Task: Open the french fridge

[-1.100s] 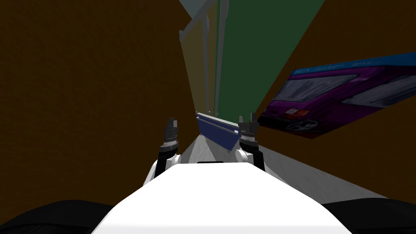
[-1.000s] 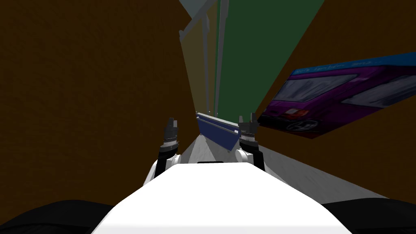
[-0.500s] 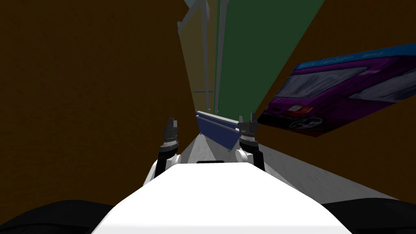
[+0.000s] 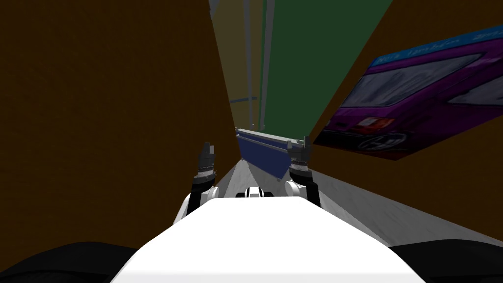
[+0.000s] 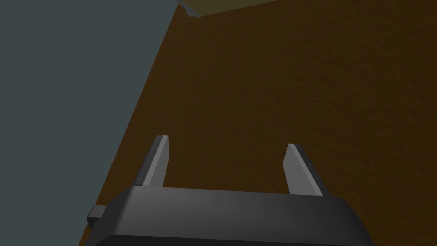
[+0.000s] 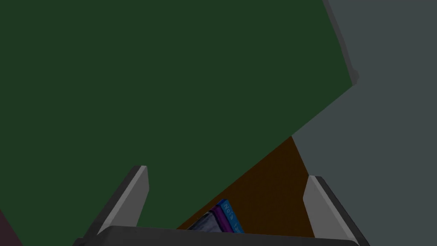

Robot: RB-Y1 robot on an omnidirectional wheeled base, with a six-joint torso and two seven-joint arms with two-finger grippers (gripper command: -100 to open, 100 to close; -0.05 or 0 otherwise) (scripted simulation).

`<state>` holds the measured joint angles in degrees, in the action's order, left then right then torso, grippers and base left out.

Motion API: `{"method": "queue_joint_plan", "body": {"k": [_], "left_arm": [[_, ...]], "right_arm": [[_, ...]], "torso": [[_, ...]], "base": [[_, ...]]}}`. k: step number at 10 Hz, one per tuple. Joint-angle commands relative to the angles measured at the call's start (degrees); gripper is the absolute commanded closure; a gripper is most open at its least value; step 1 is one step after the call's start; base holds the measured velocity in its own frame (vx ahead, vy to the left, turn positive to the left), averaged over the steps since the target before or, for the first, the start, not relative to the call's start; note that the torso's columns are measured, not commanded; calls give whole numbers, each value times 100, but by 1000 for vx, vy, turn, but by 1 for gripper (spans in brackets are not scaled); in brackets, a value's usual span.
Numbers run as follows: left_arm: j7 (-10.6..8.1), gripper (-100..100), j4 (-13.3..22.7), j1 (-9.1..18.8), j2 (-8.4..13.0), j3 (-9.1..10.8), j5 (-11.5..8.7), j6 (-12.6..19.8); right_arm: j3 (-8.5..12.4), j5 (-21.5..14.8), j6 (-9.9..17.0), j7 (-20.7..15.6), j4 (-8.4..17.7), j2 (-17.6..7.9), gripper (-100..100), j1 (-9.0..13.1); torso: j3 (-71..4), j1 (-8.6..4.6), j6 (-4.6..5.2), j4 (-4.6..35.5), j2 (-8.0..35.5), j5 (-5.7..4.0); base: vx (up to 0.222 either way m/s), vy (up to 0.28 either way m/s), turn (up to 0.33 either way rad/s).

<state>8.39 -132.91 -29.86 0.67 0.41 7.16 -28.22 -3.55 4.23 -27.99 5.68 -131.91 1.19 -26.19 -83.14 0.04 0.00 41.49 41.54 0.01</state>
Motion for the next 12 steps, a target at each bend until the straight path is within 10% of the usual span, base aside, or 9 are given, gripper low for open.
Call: {"method": "queue_joint_plan", "body": {"k": [1,12], "left_arm": [[0,0,1,0,0,0,0,0],[0,0,1,-1,-1,-1,0,0]], "right_arm": [[25,-25,28,-64,85,-366,-100,36],[238,-514,486,-1116,1277,-2060,-100,597]], "torso": [[-113,5,0,56,52,2],[-149,-4,0,77,65,-1]], "base": [[9,30,2],[29,79,24]]}}
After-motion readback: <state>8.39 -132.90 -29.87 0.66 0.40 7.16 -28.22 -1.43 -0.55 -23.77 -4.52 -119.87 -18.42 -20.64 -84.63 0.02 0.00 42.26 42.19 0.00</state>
